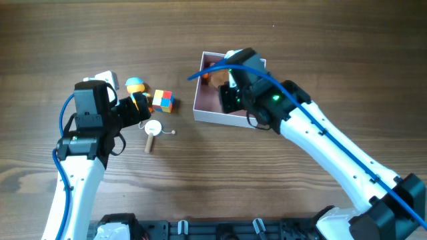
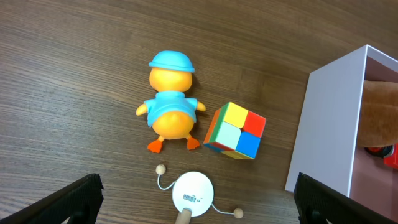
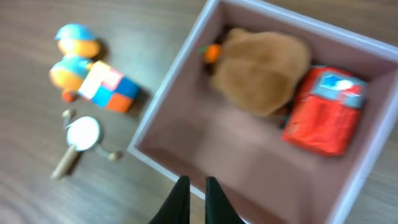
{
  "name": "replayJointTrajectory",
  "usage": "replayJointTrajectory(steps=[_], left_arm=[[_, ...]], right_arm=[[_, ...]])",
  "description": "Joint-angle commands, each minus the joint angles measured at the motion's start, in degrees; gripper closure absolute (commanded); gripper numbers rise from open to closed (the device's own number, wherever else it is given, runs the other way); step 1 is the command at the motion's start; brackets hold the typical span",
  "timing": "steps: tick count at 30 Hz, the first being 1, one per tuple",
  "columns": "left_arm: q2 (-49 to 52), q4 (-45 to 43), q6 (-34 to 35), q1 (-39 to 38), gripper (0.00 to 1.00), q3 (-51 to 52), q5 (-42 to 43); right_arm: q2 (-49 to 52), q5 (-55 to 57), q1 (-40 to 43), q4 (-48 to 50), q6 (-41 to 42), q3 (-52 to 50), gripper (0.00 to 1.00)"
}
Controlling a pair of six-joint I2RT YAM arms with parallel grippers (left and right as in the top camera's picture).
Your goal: Pack container
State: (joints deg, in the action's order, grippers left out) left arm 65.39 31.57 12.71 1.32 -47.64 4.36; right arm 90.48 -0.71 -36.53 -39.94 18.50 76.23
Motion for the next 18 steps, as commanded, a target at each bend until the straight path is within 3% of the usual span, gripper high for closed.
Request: replayJointTrajectory(steps=[1, 10, 18], left_arm=[[0.31, 0.0, -1.18, 0.35, 0.0, -1.11, -0.15], [0.31, 0.0, -1.18, 0.35, 0.0, -1.11, -0.15], [0.31, 0.0, -1.18, 0.35, 0.0, -1.11, -0.15]], right_arm=[[3.74, -3.89, -2.43, 2.97, -0.57, 1.01, 0.96], [13.33, -13.77, -2.84, 19.34, -1.79, 1.01, 0.96], [18.95, -14.4, -2.84, 22.8, -0.44, 1.01, 0.96]])
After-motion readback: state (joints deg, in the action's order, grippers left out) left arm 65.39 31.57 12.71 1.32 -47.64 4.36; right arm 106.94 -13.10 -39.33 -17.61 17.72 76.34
